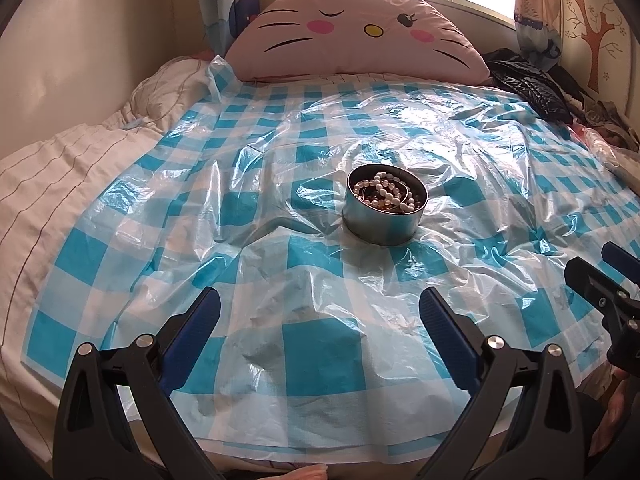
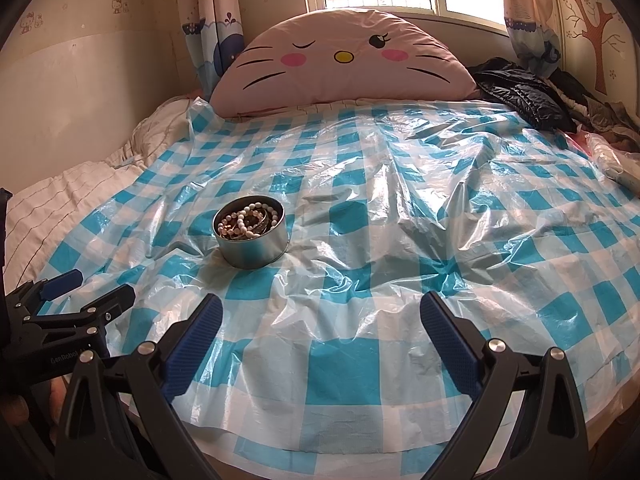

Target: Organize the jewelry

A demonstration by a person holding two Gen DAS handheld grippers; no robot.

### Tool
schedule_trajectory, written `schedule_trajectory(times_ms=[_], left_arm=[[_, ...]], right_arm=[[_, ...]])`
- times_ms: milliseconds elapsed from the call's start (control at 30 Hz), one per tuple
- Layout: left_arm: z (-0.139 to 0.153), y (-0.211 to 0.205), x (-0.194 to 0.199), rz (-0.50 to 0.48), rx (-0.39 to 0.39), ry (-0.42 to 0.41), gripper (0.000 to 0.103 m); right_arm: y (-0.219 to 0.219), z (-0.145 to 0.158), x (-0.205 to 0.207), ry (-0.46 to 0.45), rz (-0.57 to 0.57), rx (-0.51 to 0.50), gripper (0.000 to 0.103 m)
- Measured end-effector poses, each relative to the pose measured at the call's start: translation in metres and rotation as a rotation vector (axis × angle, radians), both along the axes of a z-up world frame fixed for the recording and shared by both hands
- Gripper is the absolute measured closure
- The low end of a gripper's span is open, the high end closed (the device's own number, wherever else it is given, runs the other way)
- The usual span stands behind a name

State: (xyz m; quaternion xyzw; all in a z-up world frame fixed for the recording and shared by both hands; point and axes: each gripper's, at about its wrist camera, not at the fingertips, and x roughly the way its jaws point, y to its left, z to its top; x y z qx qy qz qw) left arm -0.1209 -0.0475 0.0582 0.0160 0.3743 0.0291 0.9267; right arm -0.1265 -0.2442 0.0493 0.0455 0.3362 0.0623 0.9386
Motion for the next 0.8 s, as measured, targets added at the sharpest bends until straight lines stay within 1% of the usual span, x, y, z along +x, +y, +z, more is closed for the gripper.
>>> schedule_trajectory(times_ms=[233, 533, 800], left_arm=[[-0.0016, 0.0035, 0.0002, 0.003, -0.023, 0.01, 0.007], [-0.0001, 0.0022, 0.0004, -0.003, -0.008, 0.015, 0.007], [-0.0003, 0.0015, 0.0003, -0.008, -0.011, 0.012, 0.007]], right_arm=[[0.0006, 0.0001, 0.0, 0.0, -0.001, 0.0, 0.008], [0.0009, 0.0003, 0.0001, 0.0, -0.001, -0.001, 0.008], [0.0012, 0.0002, 0.0002, 0.001, -0.001, -0.002, 0.008]])
